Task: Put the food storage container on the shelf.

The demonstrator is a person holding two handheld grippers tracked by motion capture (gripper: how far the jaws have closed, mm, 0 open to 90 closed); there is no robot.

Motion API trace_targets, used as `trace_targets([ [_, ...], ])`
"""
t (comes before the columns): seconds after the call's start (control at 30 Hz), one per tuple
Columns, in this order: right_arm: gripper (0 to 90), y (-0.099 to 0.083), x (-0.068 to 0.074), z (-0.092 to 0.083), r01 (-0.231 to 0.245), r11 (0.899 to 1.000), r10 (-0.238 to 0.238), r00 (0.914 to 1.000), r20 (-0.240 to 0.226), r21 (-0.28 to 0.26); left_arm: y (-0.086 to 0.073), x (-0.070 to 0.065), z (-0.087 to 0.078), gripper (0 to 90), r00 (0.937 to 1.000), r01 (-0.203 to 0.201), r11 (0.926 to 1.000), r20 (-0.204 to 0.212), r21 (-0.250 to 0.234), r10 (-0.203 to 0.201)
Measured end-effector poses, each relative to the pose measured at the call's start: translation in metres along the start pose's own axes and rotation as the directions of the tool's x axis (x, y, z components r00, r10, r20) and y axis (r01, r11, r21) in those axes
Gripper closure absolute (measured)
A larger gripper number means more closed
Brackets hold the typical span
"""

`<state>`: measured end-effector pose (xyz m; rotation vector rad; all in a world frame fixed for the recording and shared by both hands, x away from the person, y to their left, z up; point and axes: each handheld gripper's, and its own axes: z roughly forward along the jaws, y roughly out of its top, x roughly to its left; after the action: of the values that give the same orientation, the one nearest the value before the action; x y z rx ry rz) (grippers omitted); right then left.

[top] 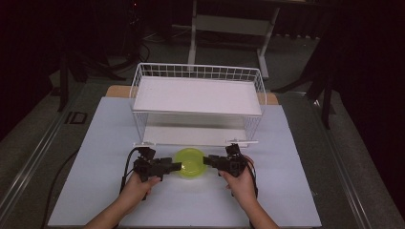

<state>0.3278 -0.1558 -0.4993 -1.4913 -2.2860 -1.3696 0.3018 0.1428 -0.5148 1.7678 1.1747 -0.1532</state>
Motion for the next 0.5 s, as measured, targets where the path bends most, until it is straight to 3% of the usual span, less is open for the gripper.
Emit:
trace_targets([
  [0.23,69.5,-0.003,0.004,0.0,0.017,1.0,-0.017,0.9998,-0.001,0.012,-0.001,0.0,0.003,54.5,0.9991,0.025,0.9997,0.033,-0.001,-0.025],
  [0.33,70.2,-0.003,0.005,-0.001,0.004,1.0,-0.004,1.0,-0.005,0.011,0.0,-0.004,0.0,63.2,0.9998,-0.015,0.9998,0.013,-0.011,0.015],
  [0.37,71.8,-0.003,0.005,-0.002,0.006,1.0,-0.006,1.0,0.002,0.013,0.0,-0.005,-0.001,66.5,0.9994,-0.024,0.9997,0.025,-0.009,0.024],
  [0.4,74.5,-0.004,0.005,-0.003,-0.012,1.0,0.012,0.9998,-0.019,0.01,0.0,-0.007,-0.001,69.8,0.9993,-0.03,0.9995,0.024,-0.009,0.03],
  [0.5,75.2,-0.006,0.008,-0.004,0.005,1.0,-0.005,1.0,0.001,0.008,-0.001,-0.011,-0.003,71.6,0.9991,-0.036,0.9993,0.022,-0.009,0.037],
])
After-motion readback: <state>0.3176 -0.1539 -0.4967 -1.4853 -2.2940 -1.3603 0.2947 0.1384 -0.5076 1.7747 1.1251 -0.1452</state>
